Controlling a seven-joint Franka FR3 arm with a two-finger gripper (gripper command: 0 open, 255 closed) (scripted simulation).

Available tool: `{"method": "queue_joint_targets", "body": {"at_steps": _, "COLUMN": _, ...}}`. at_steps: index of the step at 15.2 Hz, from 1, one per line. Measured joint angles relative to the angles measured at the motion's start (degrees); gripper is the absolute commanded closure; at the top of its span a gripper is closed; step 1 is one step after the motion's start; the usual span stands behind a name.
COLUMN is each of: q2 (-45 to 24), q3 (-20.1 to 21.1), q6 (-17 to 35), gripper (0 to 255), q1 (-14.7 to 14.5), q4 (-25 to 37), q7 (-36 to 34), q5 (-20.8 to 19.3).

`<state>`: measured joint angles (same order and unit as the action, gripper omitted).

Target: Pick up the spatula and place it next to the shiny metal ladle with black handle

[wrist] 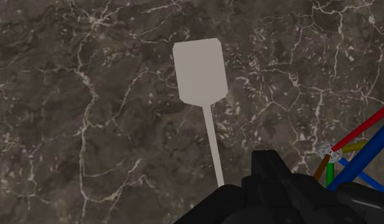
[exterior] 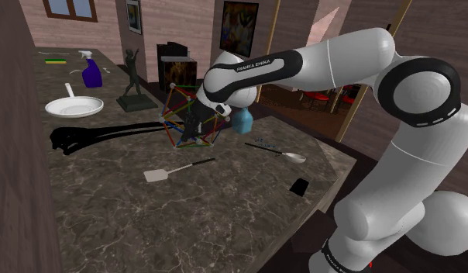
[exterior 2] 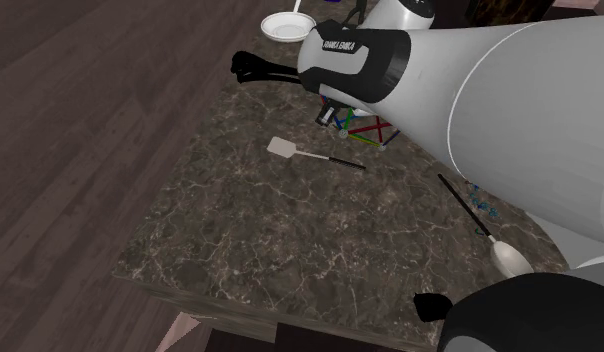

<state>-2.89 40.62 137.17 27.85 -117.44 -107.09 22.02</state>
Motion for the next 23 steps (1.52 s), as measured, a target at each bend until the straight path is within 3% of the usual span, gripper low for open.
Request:
{"method": "queue_joint_targets", "body": {"at_steps": 1, "q2": 0.0, "q3": 0.0, "q6": 0.0, "gripper": 0, "q1": 0.0, "q4": 0.0, "q7": 0.0, "q5": 0.0}}
{"method": "queue_joint_targets", "body": {"at_steps": 2, "q2": 0.0, "q3": 0.0, "q6": 0.0, "gripper": 0, "q1": 0.0, "q4": 0.0, "q7": 0.0, "q5": 0.0}}
{"method": "queue_joint_targets", "body": {"at_steps": 3, "q2": -1.33, "q3": 0.0, "q6": -1.14, "gripper": 0, "q1": -0.54, "q4": 1.34, "q7": -2.1, "q5": -2.61}}
{"method": "queue_joint_targets", "body": {"at_steps": 6, "q2": -8.22, "q3": -0.83, "q6": -7.49, "gripper": 0, "q1": -5.54, "q4": 7.21, "q7": -13.68, "q5": -19.94}}
{"method": "queue_joint_targets", "body": {"at_steps": 8, "q2": -13.47, "q3": -2.39, "q6": -12.08, "gripper": 0, "q1": -10.71, "q4": 12.98, "q7": -20.31, "q5": -30.85}}
{"method": "queue_joint_targets", "body": {"at_steps": 10, "q2": -16.37, "q3": -3.68, "q6": -10.48, "gripper": 0, "q1": -14.25, "q4": 15.97, "q7": -23.48, "q5": -36.85}}
{"method": "queue_joint_targets", "body": {"at_steps": 13, "q2": -20.21, "q3": -5.95, "q6": -3.19, "gripper": 0, "q1": -17.12, "q4": 18.45, "q7": -25.17, "q5": -40.3}}
{"method": "queue_joint_targets", "body": {"at_steps": 15, "q2": -20.31, "q3": -5.94, "q6": -3.03, "gripper": 0, "q1": -17.13, "q4": 18.46, "q7": -25.16, "q5": -40.3}}
{"method": "queue_joint_targets", "body": {"at_steps": 23, "q2": -18.55, "q3": -6.2, "q6": -16.2, "gripper": 0, "q1": -17.38, "q4": 18.48, "q7": -24.29, "q5": -38.67}}
